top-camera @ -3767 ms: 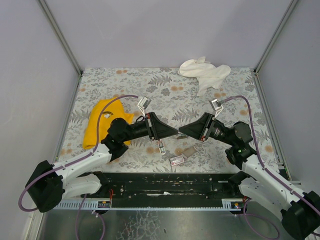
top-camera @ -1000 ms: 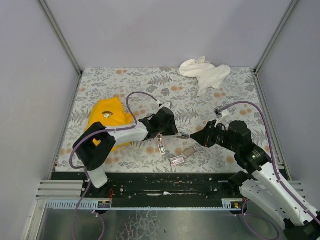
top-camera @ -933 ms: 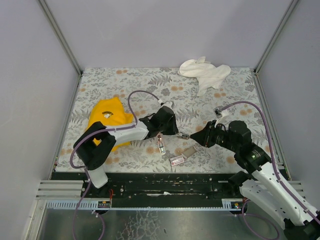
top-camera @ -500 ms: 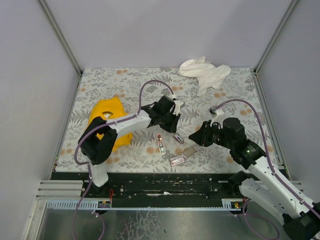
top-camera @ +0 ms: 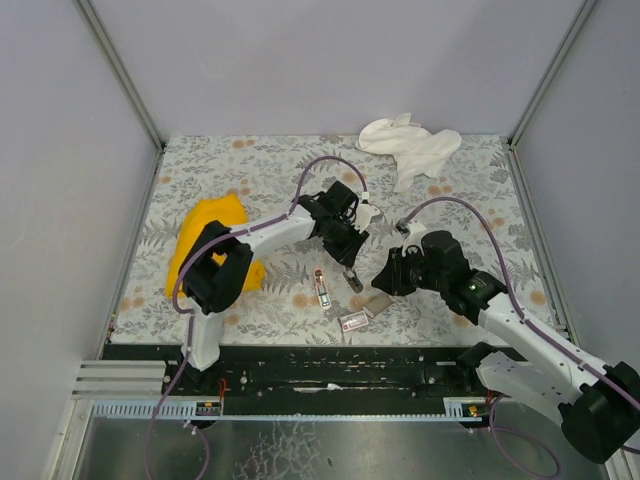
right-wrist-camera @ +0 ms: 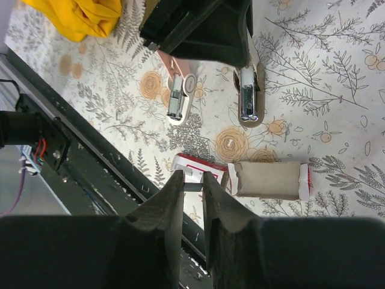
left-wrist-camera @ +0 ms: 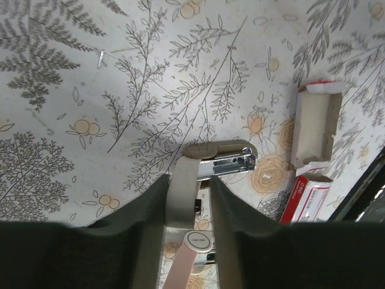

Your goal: Load the staples into the stapler

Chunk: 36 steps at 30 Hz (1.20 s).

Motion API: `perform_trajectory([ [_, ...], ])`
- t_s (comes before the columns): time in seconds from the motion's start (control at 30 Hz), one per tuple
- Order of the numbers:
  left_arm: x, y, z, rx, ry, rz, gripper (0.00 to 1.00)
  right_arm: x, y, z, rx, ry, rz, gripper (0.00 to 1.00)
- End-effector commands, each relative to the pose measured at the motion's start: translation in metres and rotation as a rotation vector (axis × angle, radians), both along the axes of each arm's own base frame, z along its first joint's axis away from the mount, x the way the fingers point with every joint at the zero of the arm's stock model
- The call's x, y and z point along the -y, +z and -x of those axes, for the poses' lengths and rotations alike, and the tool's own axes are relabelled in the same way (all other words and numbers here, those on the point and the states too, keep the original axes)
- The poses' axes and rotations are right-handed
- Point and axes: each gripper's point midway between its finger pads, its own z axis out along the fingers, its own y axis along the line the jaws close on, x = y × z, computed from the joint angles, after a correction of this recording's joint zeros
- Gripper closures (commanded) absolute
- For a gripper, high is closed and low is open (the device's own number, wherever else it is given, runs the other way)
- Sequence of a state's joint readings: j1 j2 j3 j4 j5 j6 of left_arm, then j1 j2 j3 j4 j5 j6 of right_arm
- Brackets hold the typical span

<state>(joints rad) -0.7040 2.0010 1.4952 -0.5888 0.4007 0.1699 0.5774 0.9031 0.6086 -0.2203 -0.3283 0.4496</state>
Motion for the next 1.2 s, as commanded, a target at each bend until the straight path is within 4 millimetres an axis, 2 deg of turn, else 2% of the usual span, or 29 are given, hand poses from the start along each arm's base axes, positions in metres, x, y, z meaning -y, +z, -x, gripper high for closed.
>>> perform_trajectory([
  [0.0, -0.004, -0.010, 0.015, -0.065, -0.026, -0.027, 0.61, -0.011, 0.005, -0.014, 0.082, 0.011, 0.044, 0.78],
  [0.1, -0.001, 0.012, 0.000, 0.030, 0.032, 0.010, 0.50, -0.013, 0.000, -0.020, 0.091, 0.009, 0.110, 0.78],
  [0.3, -0.008, 0.067, -0.027, 0.192, 0.186, 0.061, 0.42, -0.017, -0.007, -0.030, 0.106, -0.013, 0.203, 0.78],
  [0.5, -0.044, 0.127, -0.055, 0.307, 0.441, 0.123, 0.37, -0.028, -0.016, -0.038, 0.104, -0.036, 0.328, 0.78],
  [0.6, -0.060, 0.163, -0.057, 0.309, 0.529, 0.259, 0.33, -0.030, -0.022, -0.043, 0.094, -0.060, 0.380, 0.78],
  [0.7, -0.080, 0.191, -0.053, 0.344, 0.582, 0.364, 0.27, -0.034, -0.028, -0.048, 0.088, -0.052, 0.422, 0.78],
  [0.8, -0.105, 0.203, -0.051, 0.410, 0.653, 0.413, 0.18, -0.041, -0.037, -0.050, 0.082, -0.030, 0.441, 0.78],
  [0.9, -0.126, 0.202, -0.051, 0.467, 0.713, 0.404, 0.15, -0.047, -0.045, -0.054, 0.076, -0.011, 0.456, 0.78],
  [1.17, -0.140, 0.192, -0.048, 0.479, 0.738, 0.363, 0.14, -0.052, -0.062, -0.061, 0.069, 0.029, 0.515, 0.77],
])
